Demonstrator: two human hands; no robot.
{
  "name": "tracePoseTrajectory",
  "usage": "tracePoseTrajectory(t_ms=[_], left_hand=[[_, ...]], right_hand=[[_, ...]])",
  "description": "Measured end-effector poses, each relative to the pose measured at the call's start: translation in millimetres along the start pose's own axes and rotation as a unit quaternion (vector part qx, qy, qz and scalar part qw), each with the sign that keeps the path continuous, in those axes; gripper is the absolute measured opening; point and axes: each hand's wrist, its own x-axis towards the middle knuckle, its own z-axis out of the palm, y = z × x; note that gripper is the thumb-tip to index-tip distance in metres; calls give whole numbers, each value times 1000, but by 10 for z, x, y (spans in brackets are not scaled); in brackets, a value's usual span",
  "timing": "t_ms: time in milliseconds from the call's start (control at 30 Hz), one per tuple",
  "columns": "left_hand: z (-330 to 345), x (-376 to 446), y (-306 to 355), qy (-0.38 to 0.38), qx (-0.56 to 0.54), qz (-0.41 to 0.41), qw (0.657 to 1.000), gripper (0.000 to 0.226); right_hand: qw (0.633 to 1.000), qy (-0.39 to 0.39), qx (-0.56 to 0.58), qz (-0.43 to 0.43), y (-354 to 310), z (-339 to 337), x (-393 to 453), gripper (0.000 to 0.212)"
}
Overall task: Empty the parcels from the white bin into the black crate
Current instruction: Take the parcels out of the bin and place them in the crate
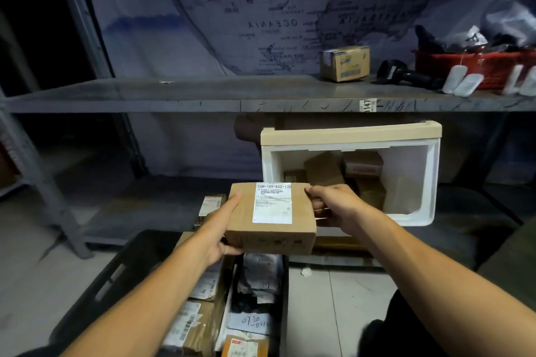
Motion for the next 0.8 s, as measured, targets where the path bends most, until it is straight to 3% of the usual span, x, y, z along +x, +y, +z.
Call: tracePoseTrajectory(t_ms=[167,433,700,800], left_hand=[[-142,22,109,91,4,1,996,45],[-708,119,461,230,65,93,967,32],[-1364,511,428,294,112,106,943,36],[-1590,685,376,303,113,98,941,35]], right_hand=[[1000,-14,23,11,-57,334,70,14],[994,-102,49,3,-183,1010,201,24],[990,-118,61,37,-65,1755,503,14],[989,-123,69,50,17,2034,671,23]])
